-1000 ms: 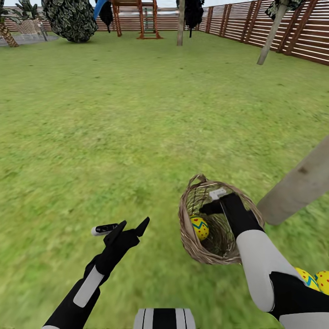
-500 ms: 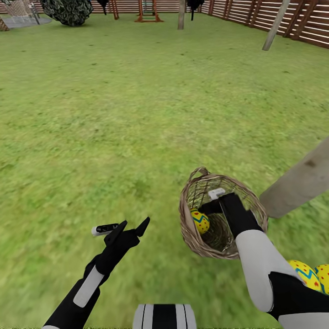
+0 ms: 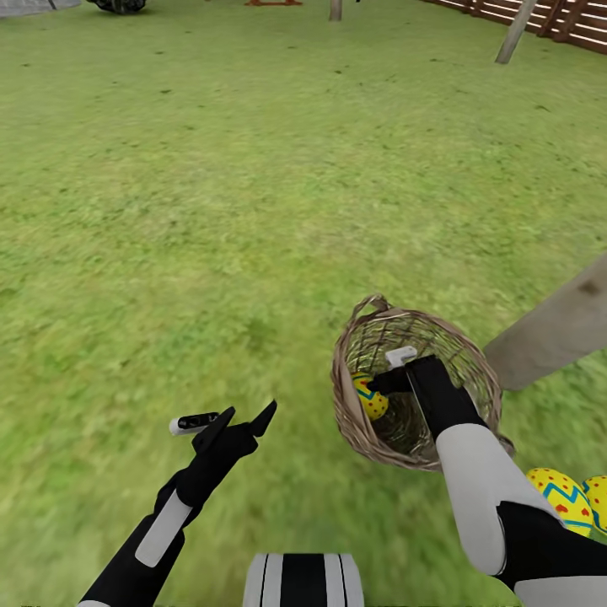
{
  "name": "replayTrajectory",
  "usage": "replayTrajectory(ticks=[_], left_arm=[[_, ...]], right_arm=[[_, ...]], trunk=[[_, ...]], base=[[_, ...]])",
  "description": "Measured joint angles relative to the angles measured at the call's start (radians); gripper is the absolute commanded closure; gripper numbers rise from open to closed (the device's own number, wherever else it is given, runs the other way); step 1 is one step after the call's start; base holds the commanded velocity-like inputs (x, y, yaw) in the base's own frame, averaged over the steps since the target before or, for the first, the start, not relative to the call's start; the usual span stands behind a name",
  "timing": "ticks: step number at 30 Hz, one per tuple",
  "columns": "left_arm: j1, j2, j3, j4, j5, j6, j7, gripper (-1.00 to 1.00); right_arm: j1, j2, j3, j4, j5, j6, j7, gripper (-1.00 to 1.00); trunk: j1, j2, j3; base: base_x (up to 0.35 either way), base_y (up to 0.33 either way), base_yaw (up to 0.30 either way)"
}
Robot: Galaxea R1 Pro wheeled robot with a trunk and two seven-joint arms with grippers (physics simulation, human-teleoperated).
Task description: Take the three Easter eggs out of the wicker basket on the lawn in the garden, then place them on the lawn next to a single tree (choose any tree) so that all three eggs are next to the same tree and none are left in the basket.
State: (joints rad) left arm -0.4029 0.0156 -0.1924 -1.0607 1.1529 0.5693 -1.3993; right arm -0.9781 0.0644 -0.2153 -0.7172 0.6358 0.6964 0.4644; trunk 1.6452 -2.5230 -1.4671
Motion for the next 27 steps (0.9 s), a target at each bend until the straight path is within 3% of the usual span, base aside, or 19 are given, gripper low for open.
replayTrajectory(ticks=[4,21,27], left_arm=[[0.000,0.000,0.000,0.001,0.000,0.000,0.000,-1.00],[0.018,-0.003,-0.017,0.004,0.085,-0.003,-0.006,-1.00],[0.018,-0.003,-0.017,0.004,0.086,-0.005,-0.006,-1.00]], right_arm=[[0.000,0.002,0.002,-0.001,0.000,0.000,0.001,-1.00],[-0.011,-0.004,0.011,-0.013,-0.002,0.009,-0.004,-1.00],[-0.012,-0.003,0.010,-0.026,-0.012,0.008,0.003,-1.00]], trunk=[[0.002,-0.001,-0.015],[0.002,-0.001,-0.015],[0.002,-0.001,-0.015]], base=[[0.000,0.000,0.000],[0.000,0.000,0.000],[0.000,0.000,0.000]])
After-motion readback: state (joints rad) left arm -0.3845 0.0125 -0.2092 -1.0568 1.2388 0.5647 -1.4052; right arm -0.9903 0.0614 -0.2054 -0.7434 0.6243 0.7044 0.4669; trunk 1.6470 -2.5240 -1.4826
